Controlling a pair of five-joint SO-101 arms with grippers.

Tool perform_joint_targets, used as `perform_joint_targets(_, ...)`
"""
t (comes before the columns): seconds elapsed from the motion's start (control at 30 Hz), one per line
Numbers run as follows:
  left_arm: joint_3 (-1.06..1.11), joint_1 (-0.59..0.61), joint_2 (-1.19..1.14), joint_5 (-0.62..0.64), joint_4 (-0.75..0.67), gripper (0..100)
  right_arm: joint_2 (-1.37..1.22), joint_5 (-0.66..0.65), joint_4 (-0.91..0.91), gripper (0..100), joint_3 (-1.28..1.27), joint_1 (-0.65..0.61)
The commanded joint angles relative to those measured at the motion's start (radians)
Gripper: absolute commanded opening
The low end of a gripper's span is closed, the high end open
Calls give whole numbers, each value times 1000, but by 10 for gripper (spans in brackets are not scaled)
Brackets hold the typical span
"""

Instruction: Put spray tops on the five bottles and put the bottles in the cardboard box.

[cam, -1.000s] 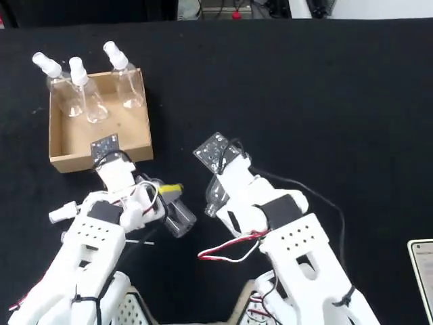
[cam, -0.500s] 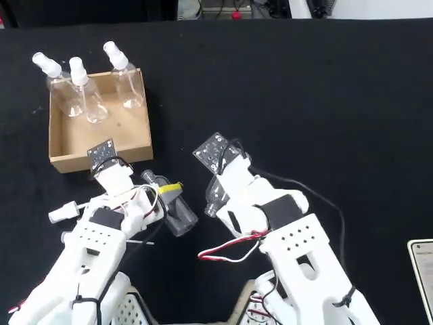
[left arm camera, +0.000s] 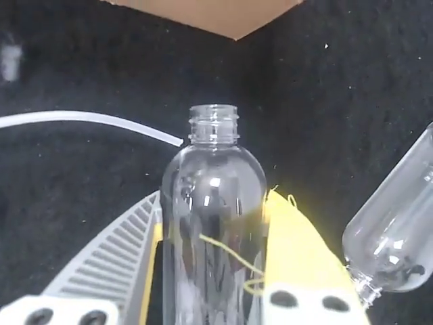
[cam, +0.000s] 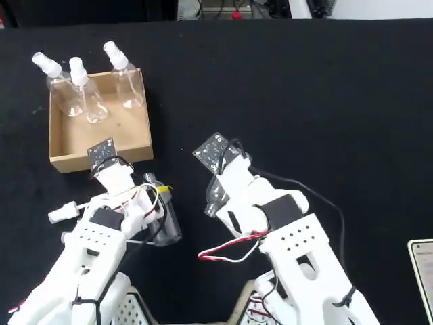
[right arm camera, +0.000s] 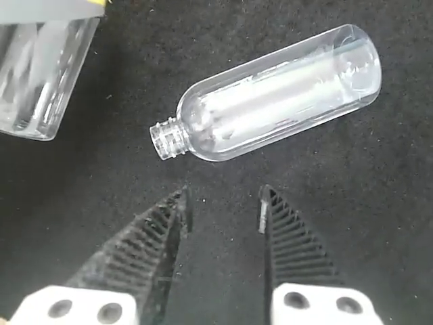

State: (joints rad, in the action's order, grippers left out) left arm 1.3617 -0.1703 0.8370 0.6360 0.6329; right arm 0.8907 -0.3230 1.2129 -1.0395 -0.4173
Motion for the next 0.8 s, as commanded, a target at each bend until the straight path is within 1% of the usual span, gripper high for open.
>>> perform_joint_targets(0.0,-21,-5,9,-2,-3,130,27,0,8,162,8,15)
perform_joint_targets(0.1,-39,-5,9,-43,-2,146,27,0,15,162,8,17)
perform_joint_targets(0.17,-38,1,9,-137,-2,169,27,2,31,162,12,17)
perform_joint_targets(0.23,-35,7,8,-259,3,214,27,2,34,162,12,17)
perform_joint_targets(0.3,-45,27,8,-339,49,258,27,2,29,162,10,17)
perform_joint_targets(0.4,-70,38,8,-327,133,313,27,2,26,162,18,17)
perform_joint_targets(0.5,-113,41,6,-427,265,359,27,2,-9,162,13,12)
perform_joint_targets(0.6,-179,65,0,-519,373,352,27,3,-71,162,-8,15)
perform_joint_targets(0.67,-222,102,8,-523,407,329,27,3,-117,163,-35,15)
perform_joint_targets(0.77,-294,153,-2,-532,411,300,27,3,-189,163,-88,15)
